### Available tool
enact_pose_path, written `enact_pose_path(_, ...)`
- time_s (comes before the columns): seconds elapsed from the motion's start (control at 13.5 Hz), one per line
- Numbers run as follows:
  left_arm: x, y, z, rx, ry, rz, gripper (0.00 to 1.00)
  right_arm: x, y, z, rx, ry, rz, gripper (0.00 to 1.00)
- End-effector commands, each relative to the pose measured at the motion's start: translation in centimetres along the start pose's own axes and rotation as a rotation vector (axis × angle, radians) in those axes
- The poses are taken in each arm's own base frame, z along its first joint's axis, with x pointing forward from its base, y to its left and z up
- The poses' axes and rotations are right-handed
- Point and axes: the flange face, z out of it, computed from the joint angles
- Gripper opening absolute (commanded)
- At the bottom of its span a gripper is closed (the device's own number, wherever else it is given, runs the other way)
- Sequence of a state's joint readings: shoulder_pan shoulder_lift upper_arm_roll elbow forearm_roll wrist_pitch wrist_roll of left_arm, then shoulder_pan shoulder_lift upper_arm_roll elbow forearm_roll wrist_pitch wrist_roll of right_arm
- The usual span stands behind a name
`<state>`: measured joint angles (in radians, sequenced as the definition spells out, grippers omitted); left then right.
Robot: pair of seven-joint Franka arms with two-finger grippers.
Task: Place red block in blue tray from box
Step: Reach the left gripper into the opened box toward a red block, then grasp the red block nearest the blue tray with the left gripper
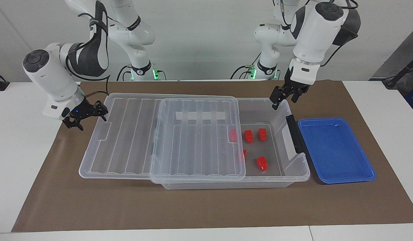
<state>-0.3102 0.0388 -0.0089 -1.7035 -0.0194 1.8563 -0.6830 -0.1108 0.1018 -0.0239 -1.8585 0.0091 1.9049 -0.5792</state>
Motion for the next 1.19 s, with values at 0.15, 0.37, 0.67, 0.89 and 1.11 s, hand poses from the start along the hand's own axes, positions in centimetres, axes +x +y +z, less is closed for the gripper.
enact_pose_path(0.15, 0.1, 4.3, 8.3, -0.034, 0.064, -0.015, 1.0, -0.7, 0.7, -0.6, 0.0, -0.005, -0.019, 1.0)
enact_pose_path(0.37, 0.2, 4.4, 13.5, -0.002, 0.106, 0.015, 1.0, -1.0, 1.2, -0.6, -0.001, -0.006, -0.024, 1.0)
enact_pose_path(0.67, 1.0, 4.8, 15.3, 0.057, 0.139, 0.102, 1.0, -1.5, 2.1, -0.9, -0.013, -0.007, -0.029, 1.0)
enact_pose_path(0.89, 1.5, 4.8, 17.0, 0.056, 0.14, 0.213, 1.0, -2.0, 2.6, -0.9, -0.011, -0.008, -0.017, 1.0)
enact_pose_path(1.11, 2.6, 5.1, 18.4, 0.024, 0.175, 0.217, 1.0, -2.0, 2.6, -0.8, -0.01, -0.009, -0.012, 1.0)
